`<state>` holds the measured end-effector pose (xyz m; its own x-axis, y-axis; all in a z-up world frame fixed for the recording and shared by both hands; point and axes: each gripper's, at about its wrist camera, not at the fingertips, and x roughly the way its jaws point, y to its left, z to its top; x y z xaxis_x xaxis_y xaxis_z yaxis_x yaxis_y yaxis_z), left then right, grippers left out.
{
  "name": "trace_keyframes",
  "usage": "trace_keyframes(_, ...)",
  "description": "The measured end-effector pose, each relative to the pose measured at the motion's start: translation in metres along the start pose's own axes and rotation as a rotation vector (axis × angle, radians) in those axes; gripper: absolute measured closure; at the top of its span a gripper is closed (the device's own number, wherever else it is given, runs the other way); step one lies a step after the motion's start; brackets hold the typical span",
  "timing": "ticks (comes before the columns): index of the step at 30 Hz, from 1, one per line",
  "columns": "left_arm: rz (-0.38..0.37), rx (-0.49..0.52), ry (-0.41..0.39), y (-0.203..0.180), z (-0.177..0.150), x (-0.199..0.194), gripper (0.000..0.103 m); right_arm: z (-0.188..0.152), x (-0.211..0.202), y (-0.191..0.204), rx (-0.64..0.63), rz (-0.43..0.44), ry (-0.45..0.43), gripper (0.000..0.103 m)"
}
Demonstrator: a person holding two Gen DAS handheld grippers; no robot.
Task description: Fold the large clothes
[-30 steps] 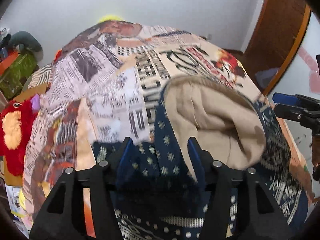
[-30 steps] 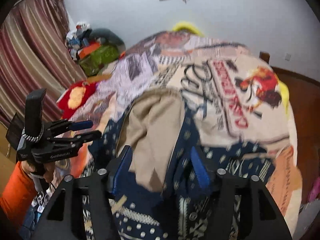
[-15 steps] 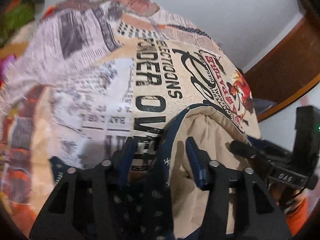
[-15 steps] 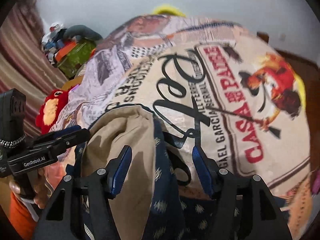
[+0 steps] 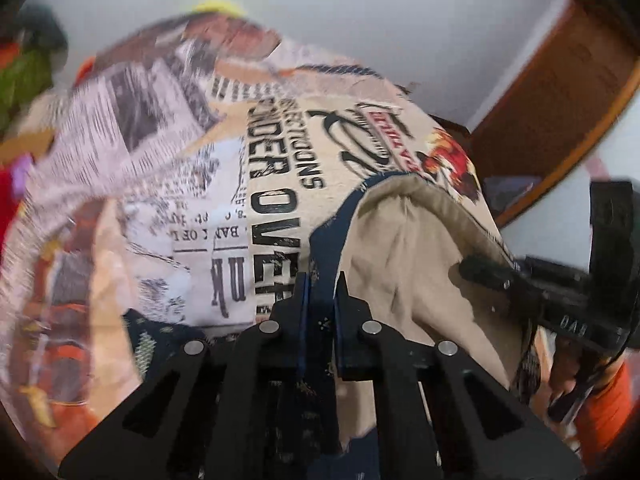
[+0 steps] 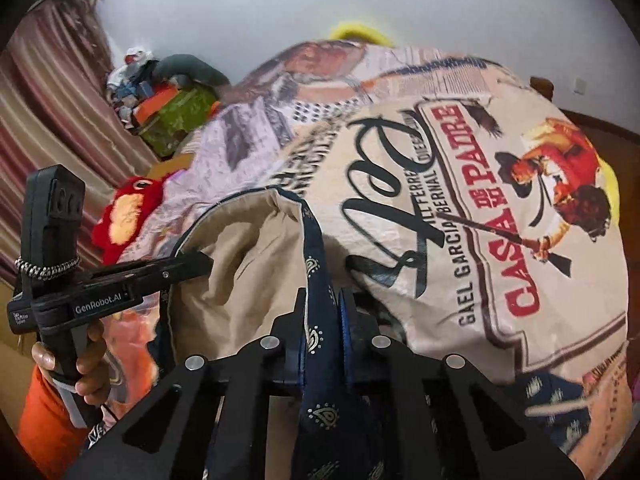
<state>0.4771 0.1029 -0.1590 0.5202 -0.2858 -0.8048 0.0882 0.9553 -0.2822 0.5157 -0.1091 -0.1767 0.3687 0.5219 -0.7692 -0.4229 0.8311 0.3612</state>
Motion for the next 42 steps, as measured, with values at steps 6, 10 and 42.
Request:
trace_keyframes(6, 0.017, 0.123, -0.035, -0.035, -0.038, -0.055, 0.094, -0.027, -0.048, 0.029, -0.053, 0.027, -0.036, 0.094)
trace_keyframes(10, 0.047, 0.173, -0.036, -0.049, -0.073, -0.078, 0.094, -0.06, -0.078, 0.051, -0.109, 0.022, -0.04, 0.094)
trace_keyframes(42, 0.225, 0.14, -0.032, -0.012, -0.196, -0.14, 0.04, -0.199, -0.16, 0.055, -0.131, -0.079, 0.057, 0.03)
